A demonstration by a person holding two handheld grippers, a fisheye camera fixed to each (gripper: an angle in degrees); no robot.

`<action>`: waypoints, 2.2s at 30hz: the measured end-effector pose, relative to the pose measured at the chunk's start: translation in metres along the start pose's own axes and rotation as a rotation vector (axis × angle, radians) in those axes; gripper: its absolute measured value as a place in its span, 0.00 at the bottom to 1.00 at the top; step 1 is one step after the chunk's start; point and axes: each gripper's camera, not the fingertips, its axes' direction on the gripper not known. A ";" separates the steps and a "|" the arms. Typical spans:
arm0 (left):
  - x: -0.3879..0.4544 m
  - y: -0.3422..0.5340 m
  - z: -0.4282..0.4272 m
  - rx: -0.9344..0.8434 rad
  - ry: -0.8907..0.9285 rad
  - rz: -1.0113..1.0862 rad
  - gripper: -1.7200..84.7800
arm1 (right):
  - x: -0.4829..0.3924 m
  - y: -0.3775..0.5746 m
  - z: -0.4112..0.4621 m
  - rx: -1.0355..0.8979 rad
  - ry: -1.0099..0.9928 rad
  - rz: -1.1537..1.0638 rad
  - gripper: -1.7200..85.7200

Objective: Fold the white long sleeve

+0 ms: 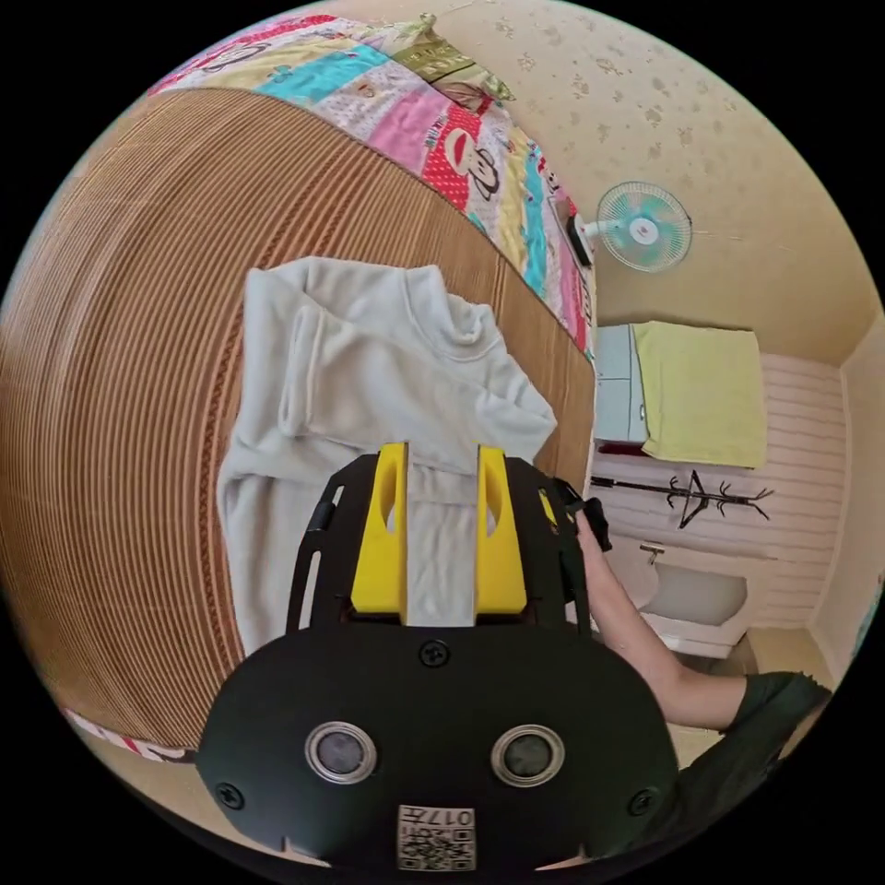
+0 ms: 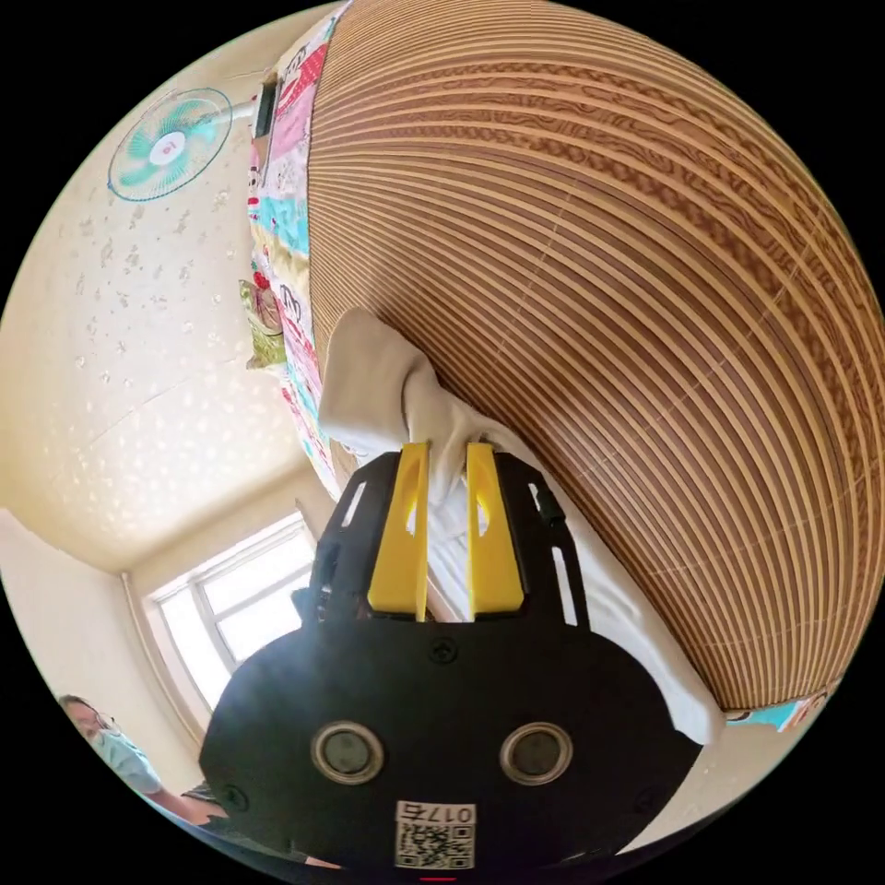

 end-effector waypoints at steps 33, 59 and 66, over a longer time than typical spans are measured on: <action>-0.014 -0.013 -0.022 -0.142 -0.278 -0.166 0.08 | 0.051 0.096 0.007 -0.101 0.263 -0.231 0.08; -0.096 0.233 -0.196 -0.873 0.491 -0.215 0.02 | 0.103 0.215 -0.049 -0.733 0.011 -0.471 0.05; -0.066 0.254 -0.285 -0.739 1.227 0.018 0.01 | 0.121 0.251 -0.155 -0.443 -0.956 -0.626 0.04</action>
